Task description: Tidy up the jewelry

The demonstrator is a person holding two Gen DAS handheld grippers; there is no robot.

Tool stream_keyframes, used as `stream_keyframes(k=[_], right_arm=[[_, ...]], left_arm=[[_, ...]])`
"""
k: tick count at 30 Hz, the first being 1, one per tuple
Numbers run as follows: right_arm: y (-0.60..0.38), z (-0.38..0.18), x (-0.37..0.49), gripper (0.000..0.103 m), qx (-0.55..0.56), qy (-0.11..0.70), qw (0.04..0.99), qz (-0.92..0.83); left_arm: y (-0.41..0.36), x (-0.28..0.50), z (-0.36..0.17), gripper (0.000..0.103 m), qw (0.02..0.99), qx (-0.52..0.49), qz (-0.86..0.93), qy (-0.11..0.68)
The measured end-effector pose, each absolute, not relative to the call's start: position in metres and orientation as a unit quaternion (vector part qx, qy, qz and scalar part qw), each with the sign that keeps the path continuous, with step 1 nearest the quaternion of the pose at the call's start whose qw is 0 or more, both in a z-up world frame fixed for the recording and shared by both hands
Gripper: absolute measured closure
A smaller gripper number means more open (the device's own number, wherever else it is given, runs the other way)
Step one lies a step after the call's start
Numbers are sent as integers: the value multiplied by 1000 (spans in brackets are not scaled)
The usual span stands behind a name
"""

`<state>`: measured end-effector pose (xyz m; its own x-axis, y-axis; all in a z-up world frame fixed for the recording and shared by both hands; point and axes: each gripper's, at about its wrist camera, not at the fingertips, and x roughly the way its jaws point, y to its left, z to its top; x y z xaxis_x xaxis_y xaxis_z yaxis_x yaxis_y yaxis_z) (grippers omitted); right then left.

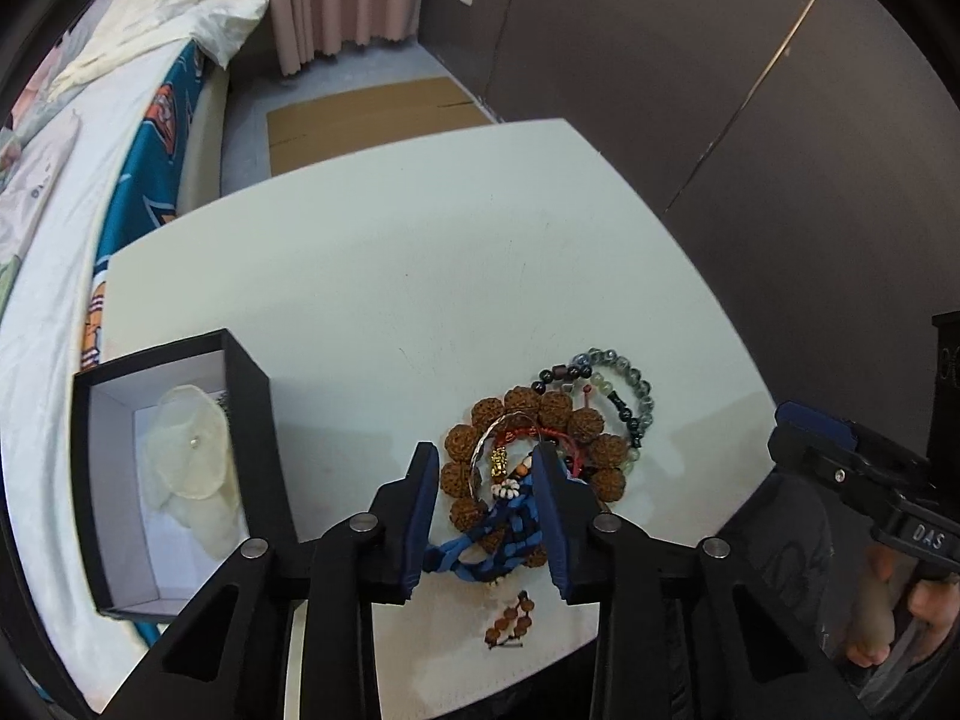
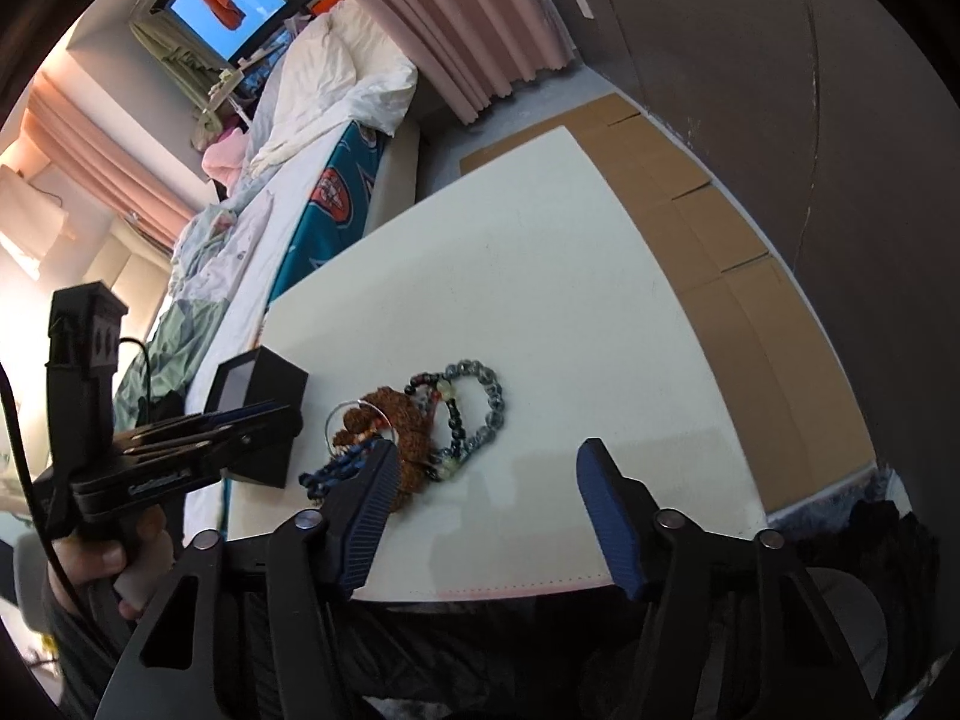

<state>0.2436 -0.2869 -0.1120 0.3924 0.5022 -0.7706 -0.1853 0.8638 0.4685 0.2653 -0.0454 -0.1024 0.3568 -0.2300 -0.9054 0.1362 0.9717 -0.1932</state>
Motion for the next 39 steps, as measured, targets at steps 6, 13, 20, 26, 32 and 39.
stream_keyframes(k=[6,13,20,26,32,39], right_arm=[[-271,-118,246,59,138,517,810,239],[-251,-131,261,80,129,533,796,257],[-236,-134,272,82,110,538,793,263],[-222,-140,279,87,81,547,793,257],[-213,-149,286,88,44,563,790,238],[-202,-154,287,93,-6,575,786,228]], left_arm=[[-56,275,-120,86,816,-23,-111,567],[-56,278,-128,98,813,-19,-112,571],[-45,273,-99,102,829,-32,-121,545],[-31,266,-76,102,842,-38,-114,526],[-18,259,-62,102,850,-44,-109,513],[-5,249,-50,102,859,-55,-104,499]])
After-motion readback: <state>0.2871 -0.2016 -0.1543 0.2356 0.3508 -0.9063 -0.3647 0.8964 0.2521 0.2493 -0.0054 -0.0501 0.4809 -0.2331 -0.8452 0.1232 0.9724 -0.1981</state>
